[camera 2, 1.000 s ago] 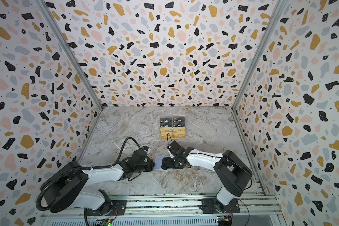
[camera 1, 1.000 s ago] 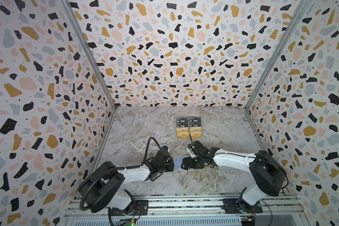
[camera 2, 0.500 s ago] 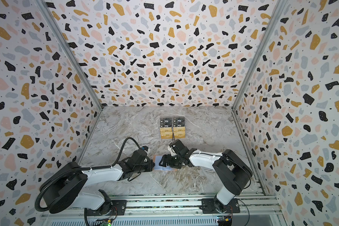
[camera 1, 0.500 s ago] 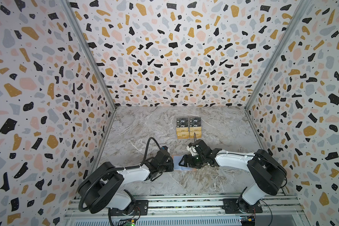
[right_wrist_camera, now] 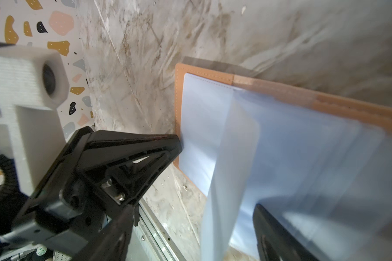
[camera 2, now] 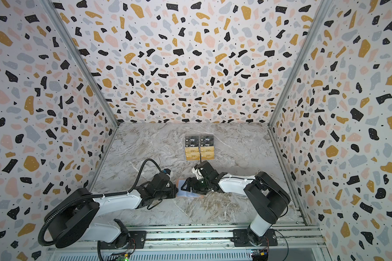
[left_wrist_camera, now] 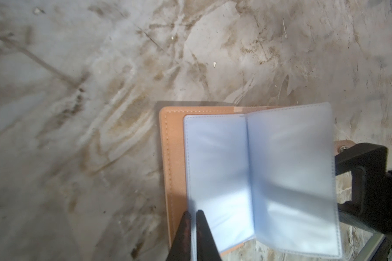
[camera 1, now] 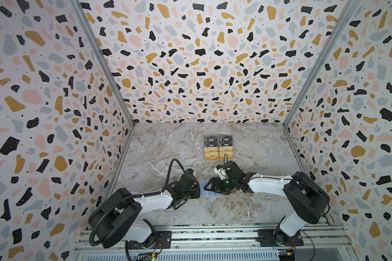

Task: Insert credit cards into a card holder
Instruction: Flip over the card slot on the card holder.

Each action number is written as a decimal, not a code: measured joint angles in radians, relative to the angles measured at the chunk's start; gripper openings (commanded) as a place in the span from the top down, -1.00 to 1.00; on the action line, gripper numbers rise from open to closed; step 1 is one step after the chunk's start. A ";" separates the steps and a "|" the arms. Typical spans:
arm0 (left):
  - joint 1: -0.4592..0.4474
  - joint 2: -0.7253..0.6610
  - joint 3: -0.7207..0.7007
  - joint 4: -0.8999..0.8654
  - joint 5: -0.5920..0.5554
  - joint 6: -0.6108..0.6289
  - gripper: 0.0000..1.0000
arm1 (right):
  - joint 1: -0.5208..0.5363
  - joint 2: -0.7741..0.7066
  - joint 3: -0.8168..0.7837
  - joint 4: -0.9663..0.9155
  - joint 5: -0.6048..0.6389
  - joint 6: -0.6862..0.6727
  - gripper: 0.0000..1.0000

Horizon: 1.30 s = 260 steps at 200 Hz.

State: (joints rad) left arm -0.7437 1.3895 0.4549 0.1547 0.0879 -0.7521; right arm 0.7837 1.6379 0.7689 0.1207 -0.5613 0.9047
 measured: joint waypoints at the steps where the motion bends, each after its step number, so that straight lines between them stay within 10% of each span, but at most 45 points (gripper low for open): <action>1: 0.000 0.000 0.000 0.000 0.000 0.000 0.79 | 0.000 0.000 0.000 0.000 0.000 0.000 -0.67; 89: 0.000 -0.021 -0.015 0.004 0.001 -0.012 0.77 | -0.005 0.040 0.032 0.089 -0.047 0.014 -0.67; 148: 0.050 -0.128 -0.017 -0.031 0.009 -0.008 0.41 | -0.004 0.055 0.040 0.119 -0.058 0.013 -0.62; 260: 0.091 -0.171 -0.017 0.009 0.145 -0.022 0.67 | -0.061 0.047 0.031 0.185 -0.080 -0.017 -0.15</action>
State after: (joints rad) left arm -0.6525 1.2186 0.4381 0.1638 0.2325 -0.7742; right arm 0.7223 1.6848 0.8001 0.3058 -0.6411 0.8875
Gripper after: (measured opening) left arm 0.181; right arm 0.584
